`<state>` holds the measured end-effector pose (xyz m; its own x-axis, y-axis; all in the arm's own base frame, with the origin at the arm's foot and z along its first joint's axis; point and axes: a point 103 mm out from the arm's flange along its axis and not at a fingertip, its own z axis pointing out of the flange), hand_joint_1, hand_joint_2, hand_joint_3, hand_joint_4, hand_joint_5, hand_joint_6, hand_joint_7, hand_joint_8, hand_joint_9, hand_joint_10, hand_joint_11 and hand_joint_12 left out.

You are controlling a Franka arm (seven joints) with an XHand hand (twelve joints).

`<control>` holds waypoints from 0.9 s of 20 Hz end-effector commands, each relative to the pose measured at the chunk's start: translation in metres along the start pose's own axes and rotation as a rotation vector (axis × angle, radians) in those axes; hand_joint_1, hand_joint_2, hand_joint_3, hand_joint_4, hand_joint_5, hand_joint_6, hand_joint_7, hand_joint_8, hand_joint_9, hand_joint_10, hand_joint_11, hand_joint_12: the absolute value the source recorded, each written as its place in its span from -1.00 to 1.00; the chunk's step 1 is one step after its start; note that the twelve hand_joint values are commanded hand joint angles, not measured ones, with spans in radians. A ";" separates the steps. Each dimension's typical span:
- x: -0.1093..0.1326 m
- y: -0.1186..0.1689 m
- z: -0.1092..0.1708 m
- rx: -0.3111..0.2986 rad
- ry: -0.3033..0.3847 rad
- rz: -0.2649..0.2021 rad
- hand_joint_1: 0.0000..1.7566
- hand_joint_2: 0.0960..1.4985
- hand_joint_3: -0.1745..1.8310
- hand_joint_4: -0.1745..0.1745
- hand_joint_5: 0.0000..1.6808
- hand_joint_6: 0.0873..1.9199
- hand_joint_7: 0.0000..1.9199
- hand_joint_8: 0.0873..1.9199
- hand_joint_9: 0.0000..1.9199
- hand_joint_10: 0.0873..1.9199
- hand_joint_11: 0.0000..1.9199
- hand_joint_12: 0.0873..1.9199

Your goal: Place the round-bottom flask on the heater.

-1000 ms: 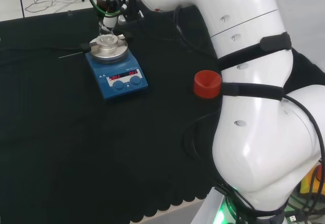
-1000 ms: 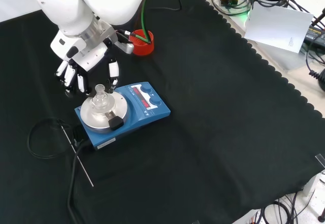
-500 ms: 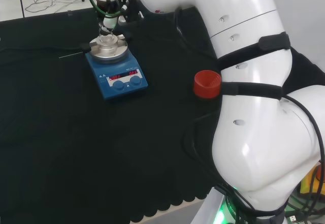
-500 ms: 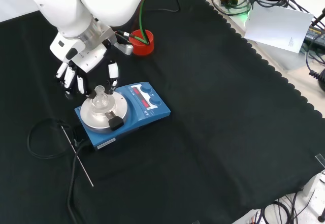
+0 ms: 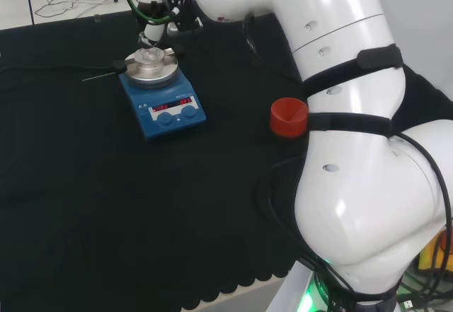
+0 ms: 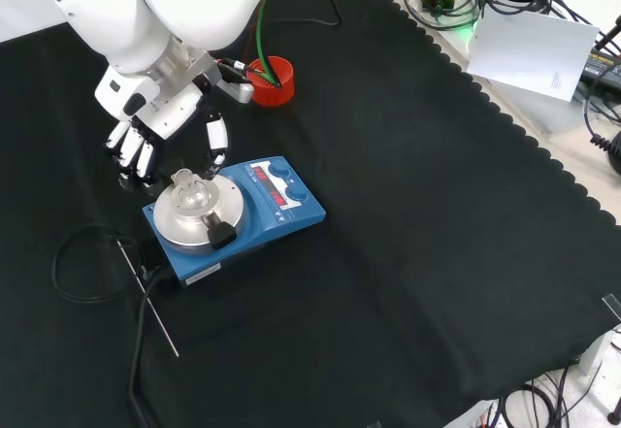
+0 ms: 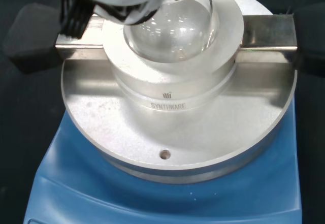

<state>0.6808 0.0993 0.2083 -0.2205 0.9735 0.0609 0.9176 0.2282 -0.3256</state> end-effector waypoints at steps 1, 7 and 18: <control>0.004 -0.005 -0.002 -0.016 -0.004 -0.001 0.07 -0.29 -0.16 -0.16 -0.39 -0.28 -0.78 -0.29 -0.58 -0.33 -0.89 0.44; -0.005 -0.033 -0.025 -0.072 0.006 0.017 0.03 -0.30 -0.19 -0.16 -0.54 -0.45 -0.80 -0.29 -0.61 -0.30 -0.92 0.45; -0.005 -0.100 -0.042 -0.124 0.008 0.064 0.01 -0.27 -0.22 -0.17 -0.53 -0.58 -0.81 -0.29 -0.61 -0.29 -0.92 0.46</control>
